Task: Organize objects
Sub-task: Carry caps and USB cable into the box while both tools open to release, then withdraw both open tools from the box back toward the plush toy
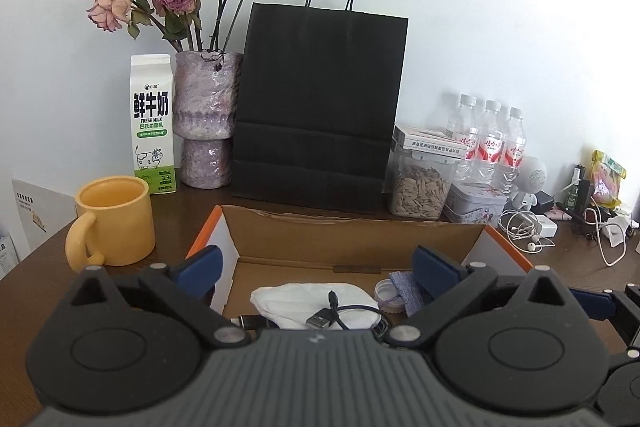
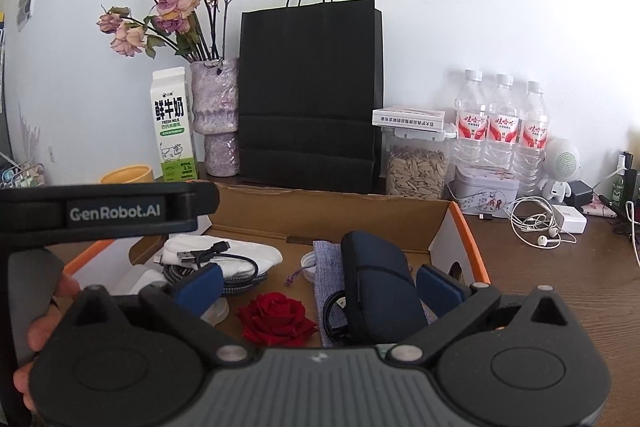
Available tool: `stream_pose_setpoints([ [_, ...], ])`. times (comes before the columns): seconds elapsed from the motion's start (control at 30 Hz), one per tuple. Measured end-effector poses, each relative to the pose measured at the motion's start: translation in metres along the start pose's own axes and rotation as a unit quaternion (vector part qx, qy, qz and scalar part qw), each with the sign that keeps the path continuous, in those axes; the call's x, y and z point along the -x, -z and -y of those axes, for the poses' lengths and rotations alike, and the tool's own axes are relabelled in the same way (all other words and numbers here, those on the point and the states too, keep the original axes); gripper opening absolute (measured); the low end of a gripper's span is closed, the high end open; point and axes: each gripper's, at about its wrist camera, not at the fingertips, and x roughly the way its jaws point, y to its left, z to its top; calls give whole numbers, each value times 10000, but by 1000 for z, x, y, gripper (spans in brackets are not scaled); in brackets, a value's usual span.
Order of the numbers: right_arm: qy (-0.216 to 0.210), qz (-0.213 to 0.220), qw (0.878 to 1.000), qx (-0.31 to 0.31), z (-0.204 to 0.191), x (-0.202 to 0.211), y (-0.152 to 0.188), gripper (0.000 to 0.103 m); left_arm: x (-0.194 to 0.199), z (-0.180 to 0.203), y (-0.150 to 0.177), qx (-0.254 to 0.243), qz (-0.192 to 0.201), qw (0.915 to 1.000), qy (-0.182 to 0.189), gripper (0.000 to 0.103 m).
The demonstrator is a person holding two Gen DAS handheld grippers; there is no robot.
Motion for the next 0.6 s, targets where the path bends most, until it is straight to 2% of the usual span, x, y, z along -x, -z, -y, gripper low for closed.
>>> stream_pose_setpoints([
  [0.33,36,160,9998,81,1,24,8,103,21,-15,9,179,106,9998,-8,103],
  [0.6,94,175,9998,80,7,48,27,103,48,-30,27,72,87,9999,-59,103],
])
